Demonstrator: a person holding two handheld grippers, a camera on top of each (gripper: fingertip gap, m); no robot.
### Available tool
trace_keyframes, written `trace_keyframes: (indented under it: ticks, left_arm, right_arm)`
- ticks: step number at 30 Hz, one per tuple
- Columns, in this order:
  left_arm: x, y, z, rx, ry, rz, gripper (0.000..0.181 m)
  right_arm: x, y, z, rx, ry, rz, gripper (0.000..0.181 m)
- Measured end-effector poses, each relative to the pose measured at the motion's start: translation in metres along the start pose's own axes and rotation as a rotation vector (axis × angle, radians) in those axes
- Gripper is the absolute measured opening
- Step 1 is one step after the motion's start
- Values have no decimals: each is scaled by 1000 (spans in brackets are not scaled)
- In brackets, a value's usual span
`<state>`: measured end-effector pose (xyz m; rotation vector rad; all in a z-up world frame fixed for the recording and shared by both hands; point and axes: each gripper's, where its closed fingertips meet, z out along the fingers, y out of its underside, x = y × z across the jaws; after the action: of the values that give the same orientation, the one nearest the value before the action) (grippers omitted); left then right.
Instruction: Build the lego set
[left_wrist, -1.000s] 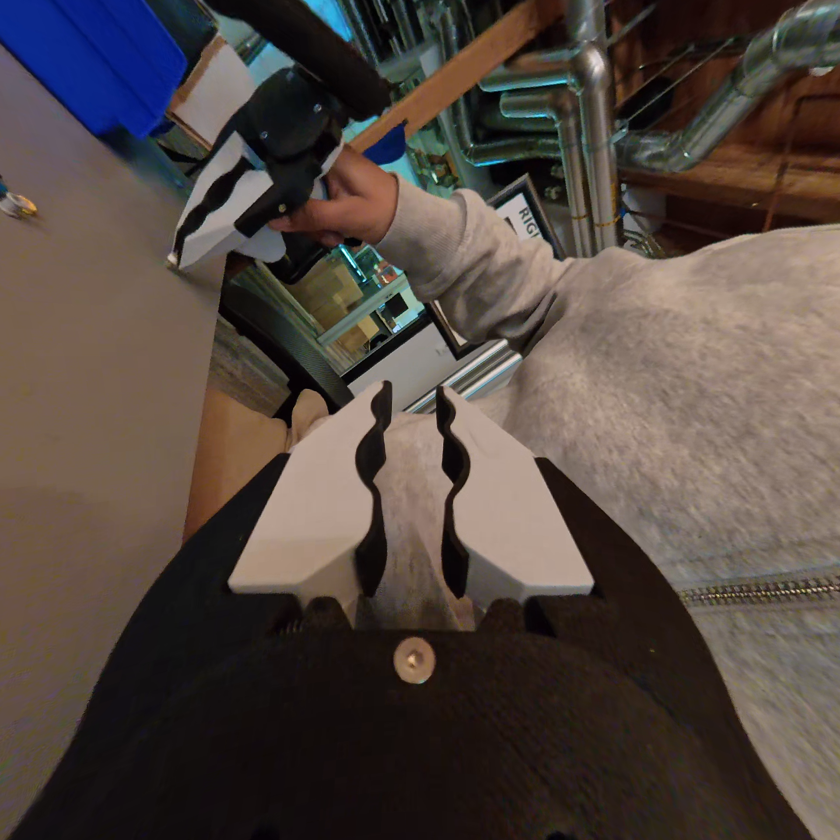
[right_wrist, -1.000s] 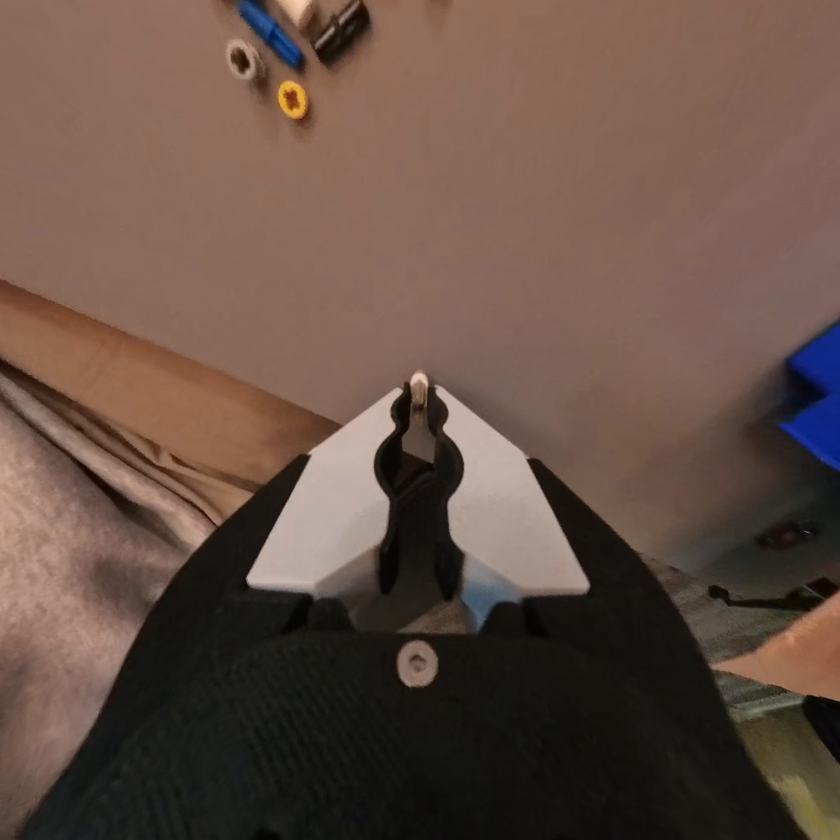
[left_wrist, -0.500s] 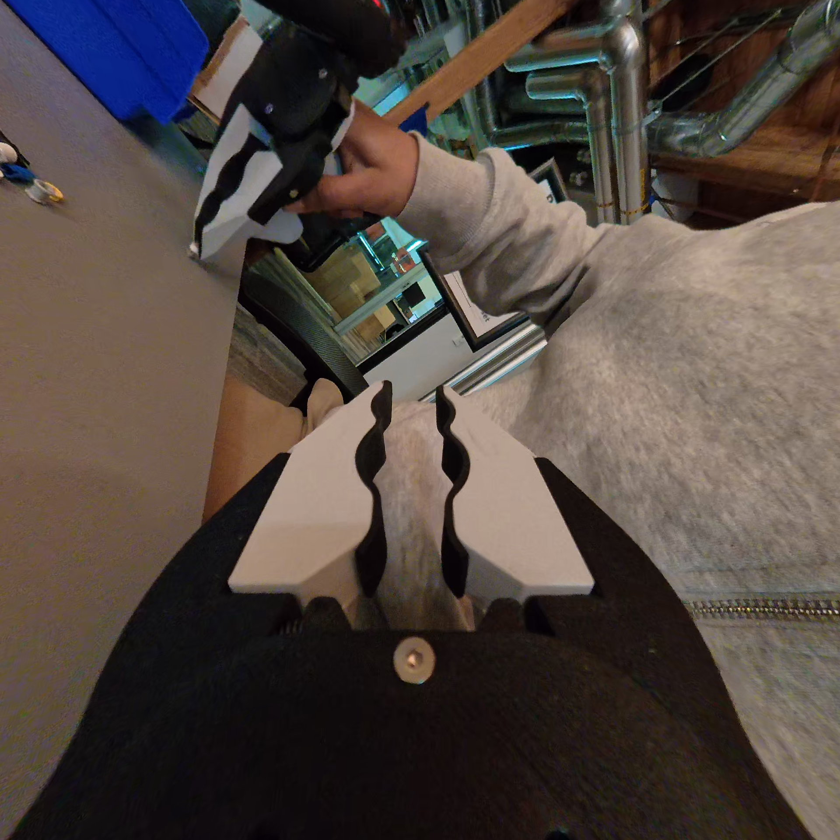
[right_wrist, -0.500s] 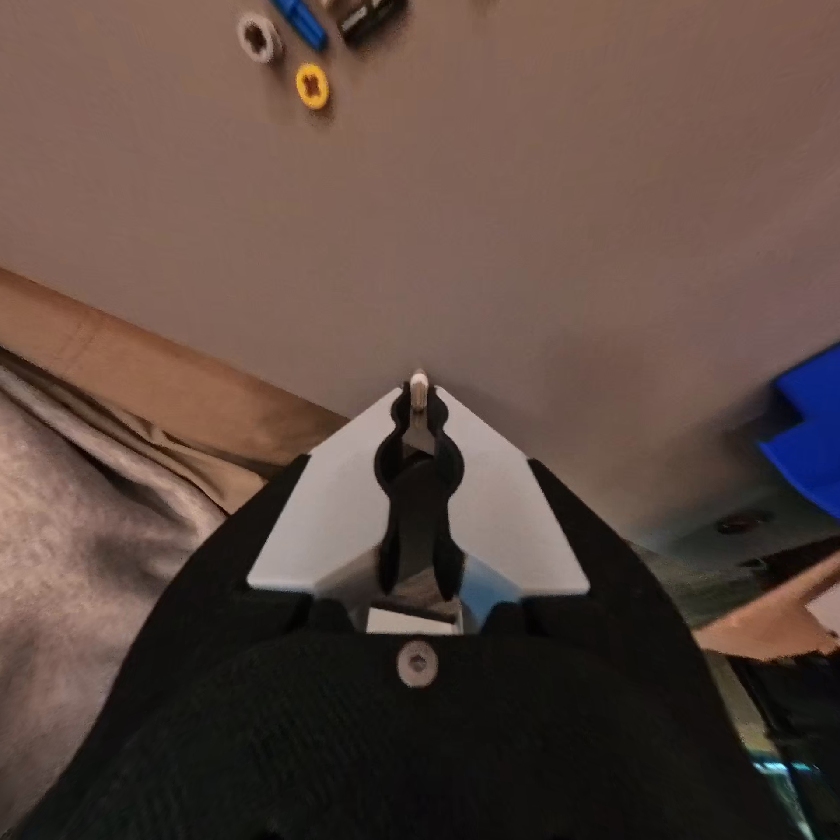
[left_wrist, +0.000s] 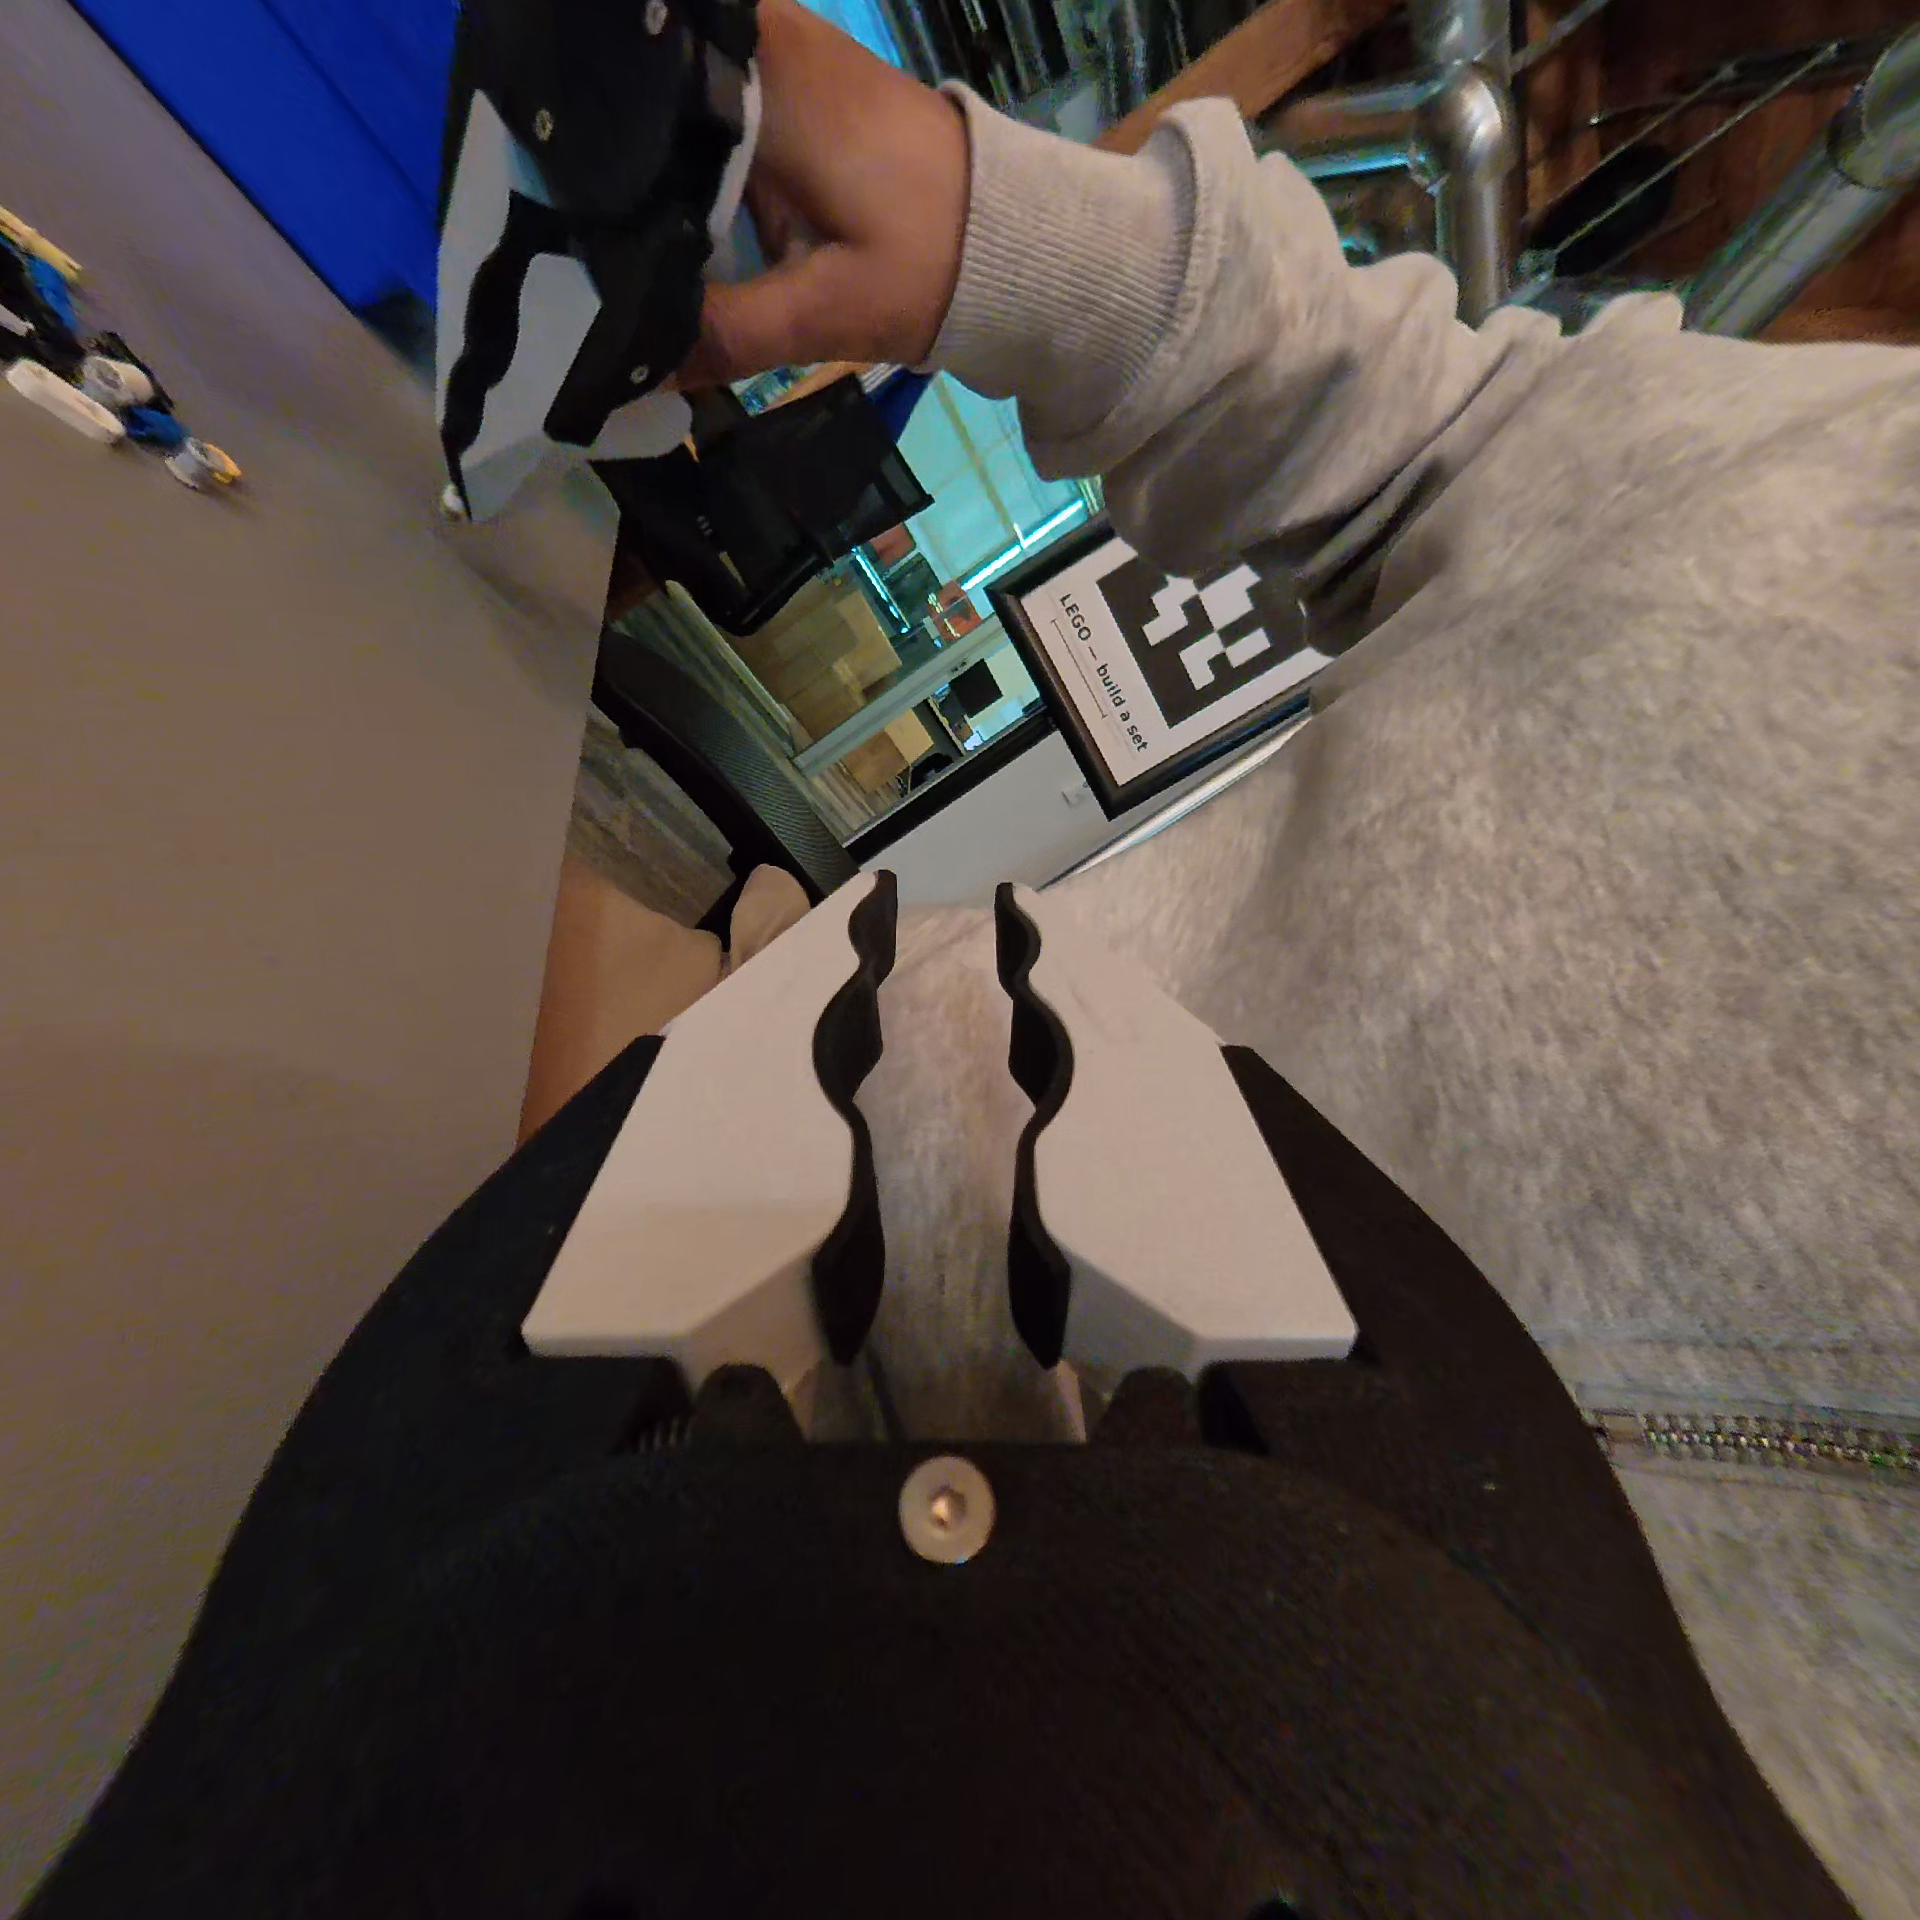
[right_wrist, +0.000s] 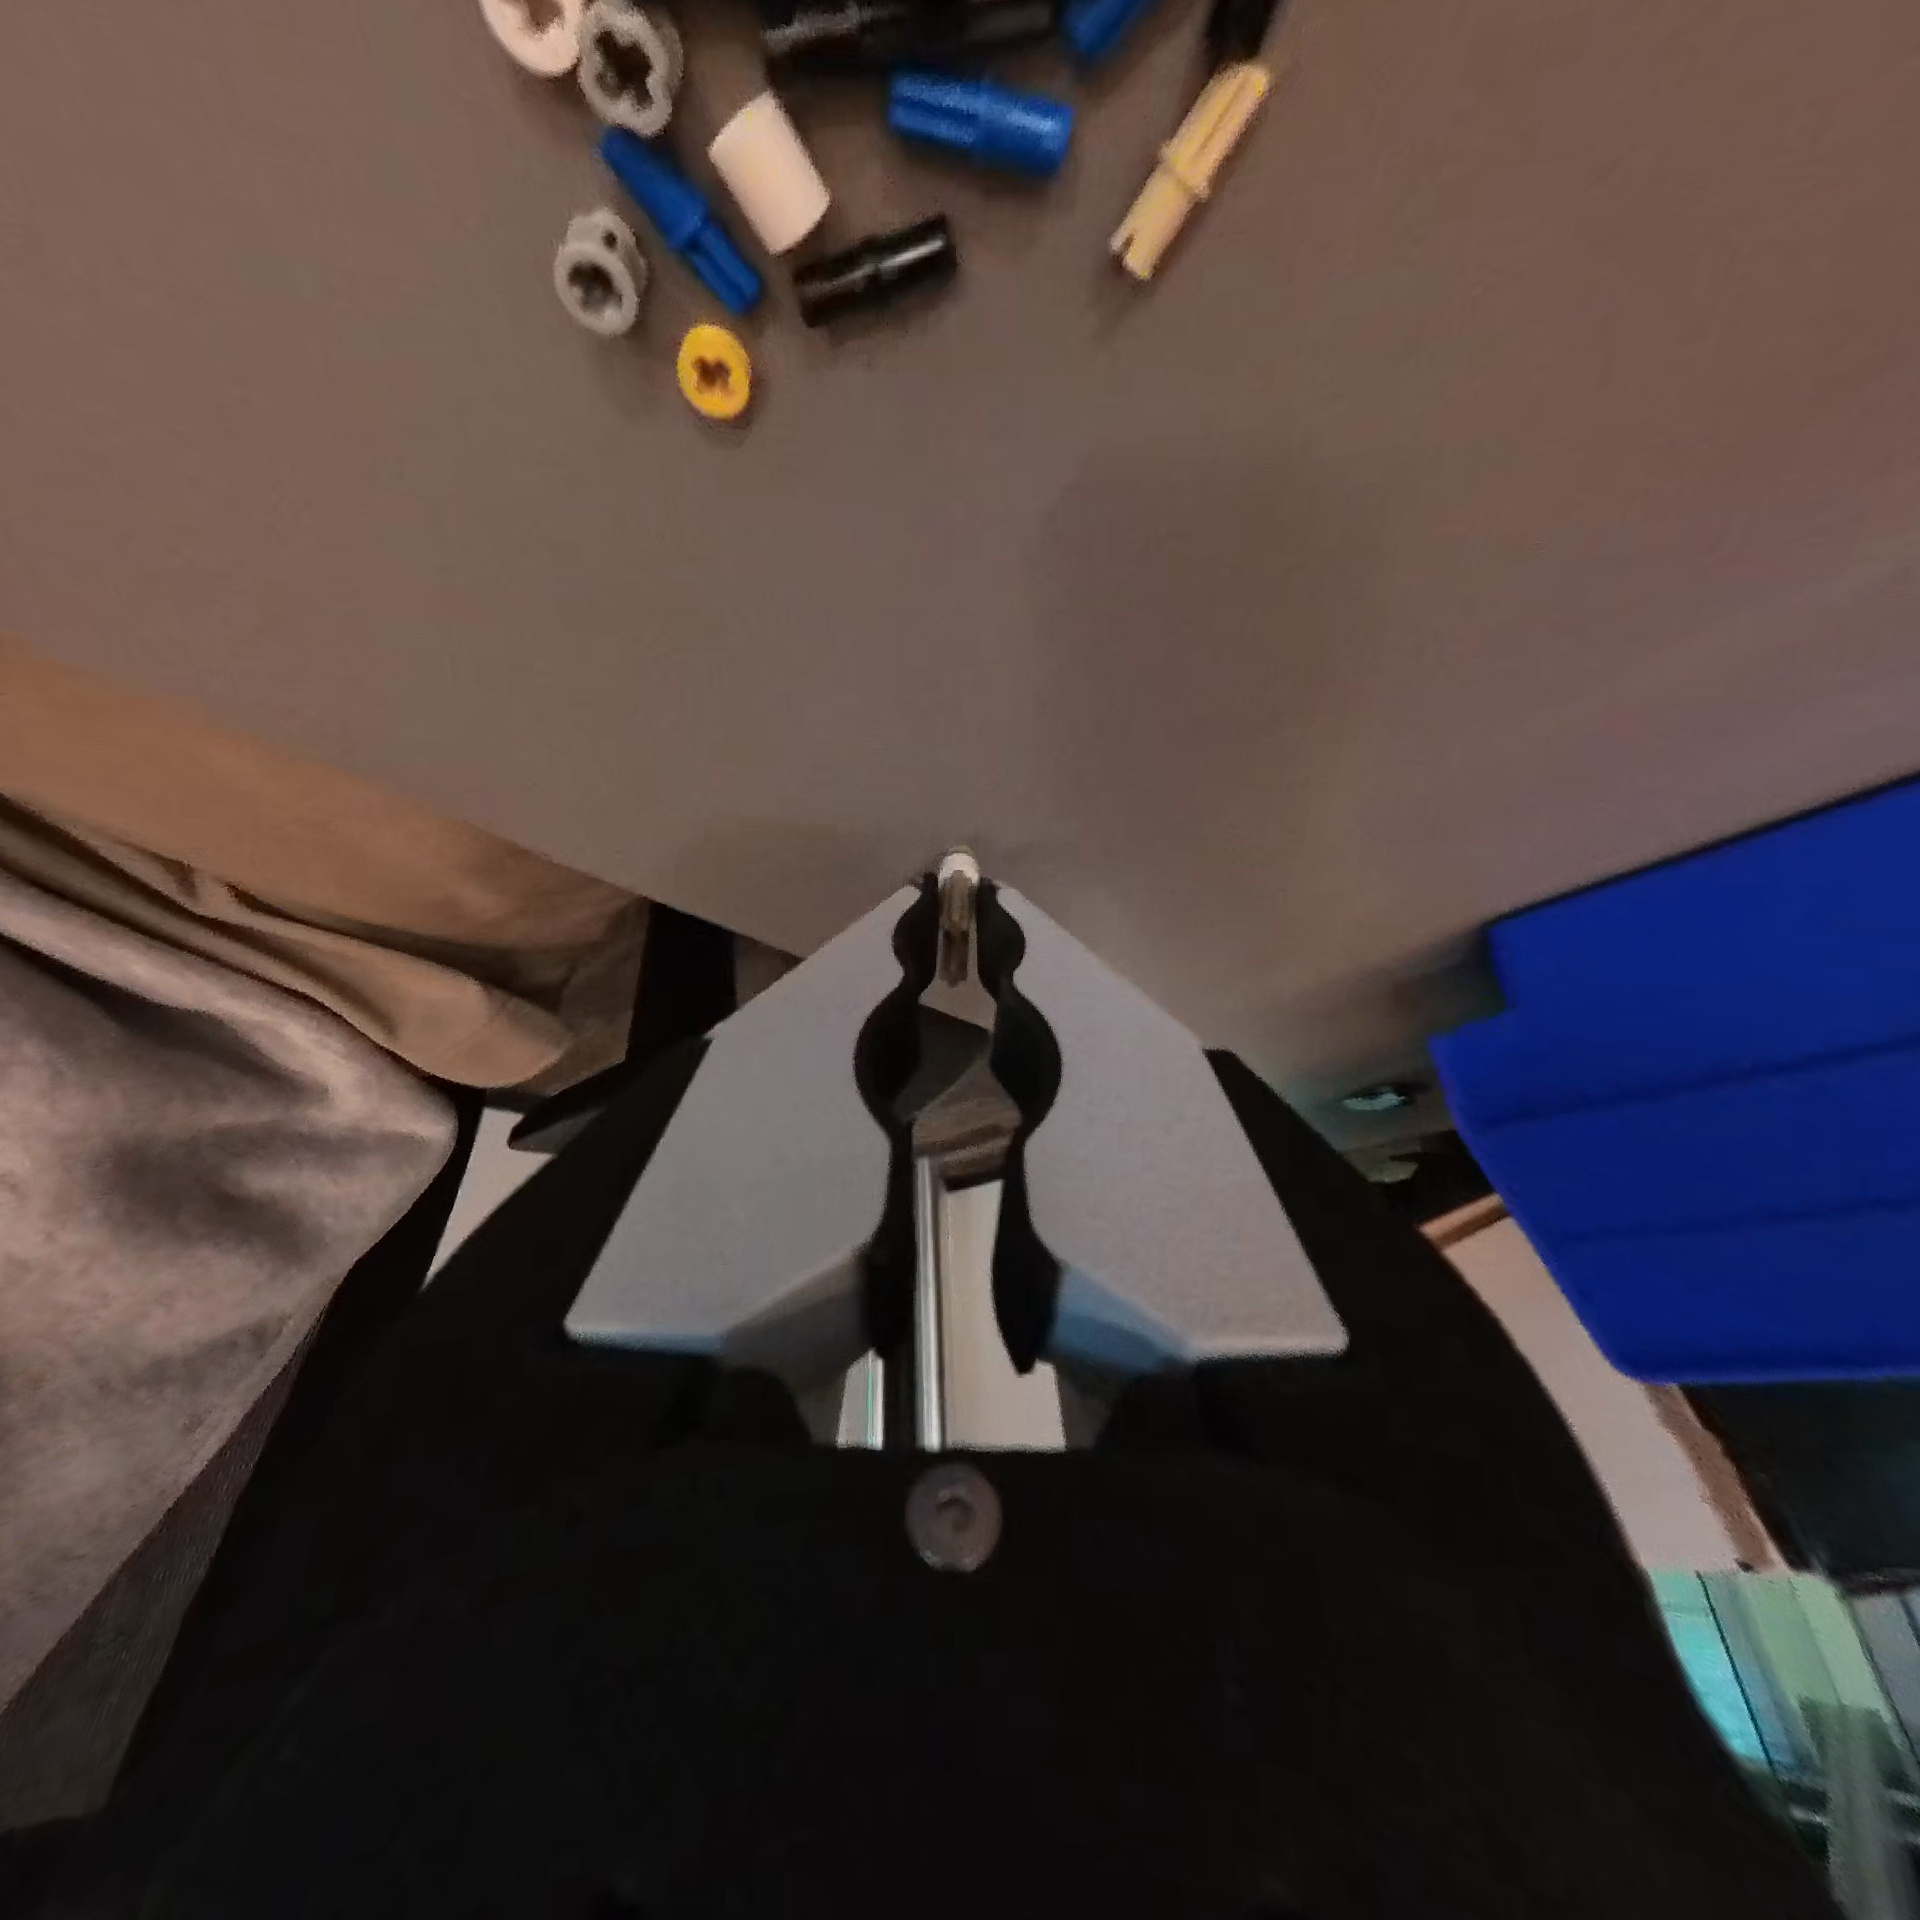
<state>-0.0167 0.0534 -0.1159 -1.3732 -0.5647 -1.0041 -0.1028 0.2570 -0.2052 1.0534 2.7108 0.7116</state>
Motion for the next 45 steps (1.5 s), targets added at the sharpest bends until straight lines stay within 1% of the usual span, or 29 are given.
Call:
trace_keyframes:
  ticks: [1,3,5,7,9,11,18,22,27,29,33,36,38,40,42,45]
  left_arm:
    - [0,0,0,1,1,-2,16]
    - [-1,-1,-1,4,-2,-6,16]
    - [-4,-1,-2,5,-15,-8,16]
    - [-6,-1,-2,2,-32,-4,16]
    - [-7,0,-2,-4,-36,-2,16]
    - [-7,0,-3,-3,-35,-7,16]
    - [-4,-1,-4,4,-38,0,16]
    - [-3,0,-4,-1,-34,3,16]
    - [-5,-1,-5,3,-37,-3,16]
    - [-7,-2,-5,3,-43,-5,16]
    - [-11,-1,-4,1,-59,-10,17]
    - [-15,-5,-4,23,-82,-5,18]
    - [-17,-4,-3,24,-98,-4,19]
    - [-19,1,1,-3,-113,-1,19]
    - [-20,7,6,-32,-124,11,19]
    - [-20,14,11,-70,-134,33,20]
  right_arm:
    - [-1,-1,5,-15,-5,-7,5]
    - [2,3,10,-74,39,-49,5]
    - [-4,-1,5,-52,9,-32,5]
    - [-3,-5,2,-39,21,-34,5]
    - [-4,-6,6,-65,26,-45,4]
    - [-3,-11,3,-48,35,-46,4]
    - [-3,-10,5,-67,50,-56,4]
    - [-3,-11,10,-49,23,-44,4]
    - [-2,-11,9,-45,40,-70,4]
    - [-2,-11,9,-6,3,-47,5]
    - [-5,-14,0,148,-88,3,6]
    - [-29,-31,-24,364,-206,26,6]
    - [-41,-40,-36,473,-204,8,6]
    - [-42,-42,-35,503,-120,-34,6]
    - [-39,-37,-21,469,-54,-69,6]
    - [-38,-35,-5,459,-51,-71,6]
